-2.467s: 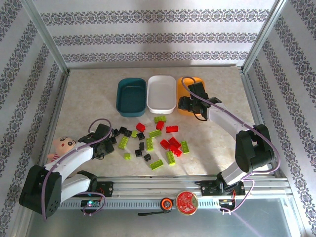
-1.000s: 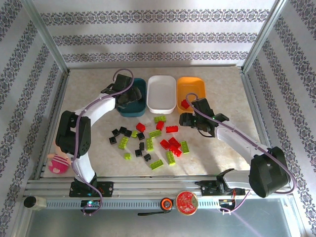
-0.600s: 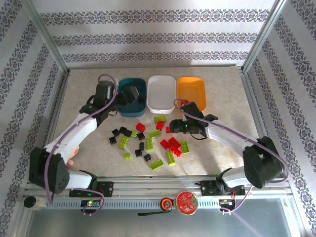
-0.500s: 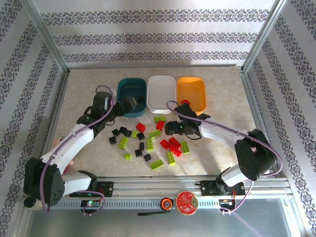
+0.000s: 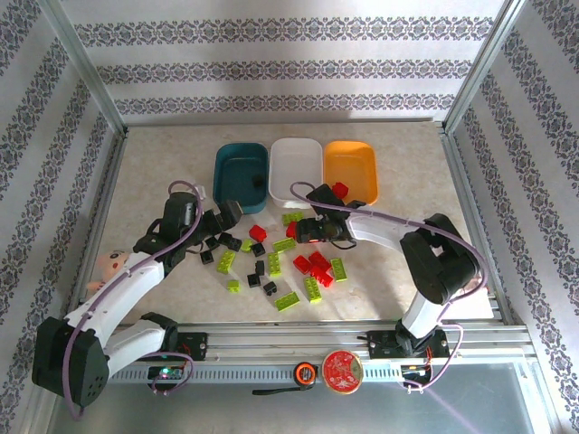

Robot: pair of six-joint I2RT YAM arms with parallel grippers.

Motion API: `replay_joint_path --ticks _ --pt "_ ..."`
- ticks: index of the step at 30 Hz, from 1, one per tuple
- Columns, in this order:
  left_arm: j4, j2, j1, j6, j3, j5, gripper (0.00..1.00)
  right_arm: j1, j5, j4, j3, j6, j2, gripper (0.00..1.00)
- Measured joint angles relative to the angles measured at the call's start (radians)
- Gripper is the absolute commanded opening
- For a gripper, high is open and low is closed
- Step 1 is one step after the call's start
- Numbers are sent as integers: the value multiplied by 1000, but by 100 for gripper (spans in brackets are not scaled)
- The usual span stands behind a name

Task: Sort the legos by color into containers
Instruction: Pick up the lego from the center of the table, then place the lego in the container.

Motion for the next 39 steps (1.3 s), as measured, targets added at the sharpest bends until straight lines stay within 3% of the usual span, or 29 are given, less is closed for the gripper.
replay_joint_path --ticks 11,16,26,32,39 --pt "0 1 0 0 -1 -8 99 5 -10 2 29 -27 46 73" --pt "0 0 0 0 -1 -23 99 4 -17 5 28 -39 41 61" --pt "0 0 0 0 -1 -34 99 -51 -60 4 -28 -39 -104 54" --pt "0 0 0 0 -7 -37 99 -133 -61 -26 11 -39 -233 53" --pt "-2 -2 0 0 -13 -53 99 -294 19 -27 207 -43 -146 53"
